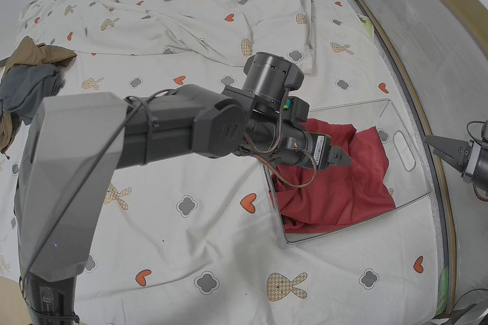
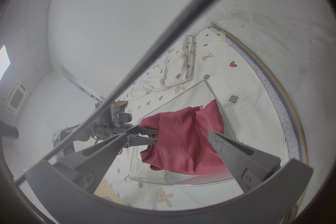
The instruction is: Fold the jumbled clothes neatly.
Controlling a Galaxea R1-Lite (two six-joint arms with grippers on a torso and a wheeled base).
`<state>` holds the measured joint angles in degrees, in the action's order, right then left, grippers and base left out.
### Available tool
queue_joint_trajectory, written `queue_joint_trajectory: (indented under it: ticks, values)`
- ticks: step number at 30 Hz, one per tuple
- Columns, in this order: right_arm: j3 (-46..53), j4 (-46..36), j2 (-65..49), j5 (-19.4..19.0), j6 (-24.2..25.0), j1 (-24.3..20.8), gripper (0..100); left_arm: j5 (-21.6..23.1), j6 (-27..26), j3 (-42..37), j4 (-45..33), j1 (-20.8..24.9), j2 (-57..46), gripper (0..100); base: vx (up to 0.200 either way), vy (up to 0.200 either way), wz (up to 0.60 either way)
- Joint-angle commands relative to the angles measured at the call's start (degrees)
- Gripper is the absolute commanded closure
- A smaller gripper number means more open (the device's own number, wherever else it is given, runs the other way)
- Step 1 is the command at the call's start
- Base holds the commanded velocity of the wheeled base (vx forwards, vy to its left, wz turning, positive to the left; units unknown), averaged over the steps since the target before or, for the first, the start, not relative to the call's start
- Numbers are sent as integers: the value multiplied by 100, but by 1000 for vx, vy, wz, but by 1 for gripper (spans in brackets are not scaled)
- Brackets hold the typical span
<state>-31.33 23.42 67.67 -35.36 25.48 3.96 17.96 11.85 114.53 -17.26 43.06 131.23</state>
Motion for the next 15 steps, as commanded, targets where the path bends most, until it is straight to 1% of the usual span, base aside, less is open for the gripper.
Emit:
queue_joint_trajectory:
  ticks: [1, 8, 11, 12, 15]
  values:
    - [22, 5, -17, -6, 1, -9, 0, 6, 63, 6, -49, 54, -388, 0, 0, 0, 0]
    - [30, 5, -8, 3, 1, 17, 0, 6, 239, 6, -40, 80, -977, 0, 0, 0, 0]
    - [92, 5, -8, -6, 1, 17, 0, -20, 283, 6, -40, 80, -1504, 0, 0, 0, 0]
    - [92, 5, -8, -6, 1, 17, 0, -20, 283, 6, -40, 80, -1504, 0, 0, 0, 0]
    - [241, 5, -52, -6, -34, -27, 0, -29, 318, -625, 4, -96, -2260, 0, 0, 0, 0]
